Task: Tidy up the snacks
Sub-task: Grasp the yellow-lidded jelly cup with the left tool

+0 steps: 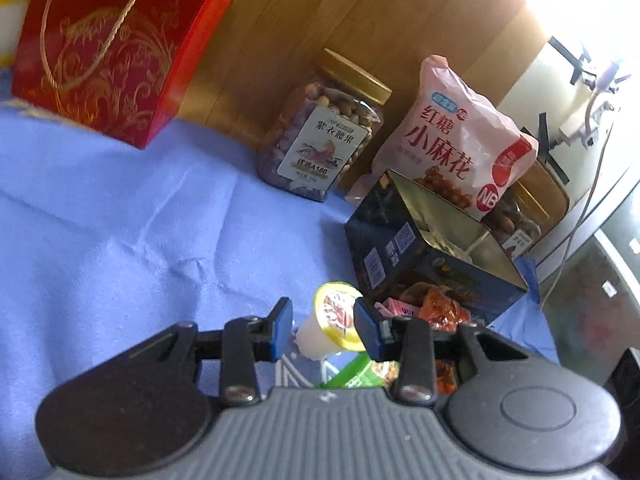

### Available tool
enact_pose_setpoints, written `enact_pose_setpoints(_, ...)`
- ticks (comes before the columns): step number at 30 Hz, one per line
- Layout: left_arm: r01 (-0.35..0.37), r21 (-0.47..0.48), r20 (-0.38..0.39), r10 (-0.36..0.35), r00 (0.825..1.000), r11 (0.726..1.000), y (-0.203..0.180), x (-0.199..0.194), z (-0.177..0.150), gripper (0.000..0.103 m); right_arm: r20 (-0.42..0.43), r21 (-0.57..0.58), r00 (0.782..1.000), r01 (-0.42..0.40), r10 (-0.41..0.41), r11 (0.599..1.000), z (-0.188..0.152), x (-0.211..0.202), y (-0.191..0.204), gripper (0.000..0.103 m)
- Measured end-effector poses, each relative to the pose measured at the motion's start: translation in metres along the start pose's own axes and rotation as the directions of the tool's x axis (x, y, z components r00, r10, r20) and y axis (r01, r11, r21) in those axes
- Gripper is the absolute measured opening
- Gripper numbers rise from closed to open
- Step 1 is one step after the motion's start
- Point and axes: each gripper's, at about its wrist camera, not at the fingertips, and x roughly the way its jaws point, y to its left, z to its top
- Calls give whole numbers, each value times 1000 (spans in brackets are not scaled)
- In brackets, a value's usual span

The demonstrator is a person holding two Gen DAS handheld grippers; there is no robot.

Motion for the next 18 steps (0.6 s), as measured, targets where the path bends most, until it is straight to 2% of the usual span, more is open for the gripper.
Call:
enact_pose_setpoints(3,35,-18,-16,-35,999,999,-1,6,0,35,-18,-37,1000,9,-10,999,7,18,9,62)
enact_pose_setpoints(8,39,-27,-39,-40,998,999,0,15,-2,33,-65,-42,998,-8,5,999,13,43,15,51)
enact_pose_setpoints(11,59,-54,-56,-62,997,997,5,22,-4,35,-83,-32,996,-25,22,999,13,52,18,37)
enact_pose_setpoints(15,56,-34,-45,-58,997,998,0,17,-6,35,-64,-45,998,-10,8,999,12,47,23,35)
enact_pose_setpoints(18,84,3,-25,-84,996,996,-13,3,-10,35,-13,-72,1000,25,-26,997,10,27,30,35)
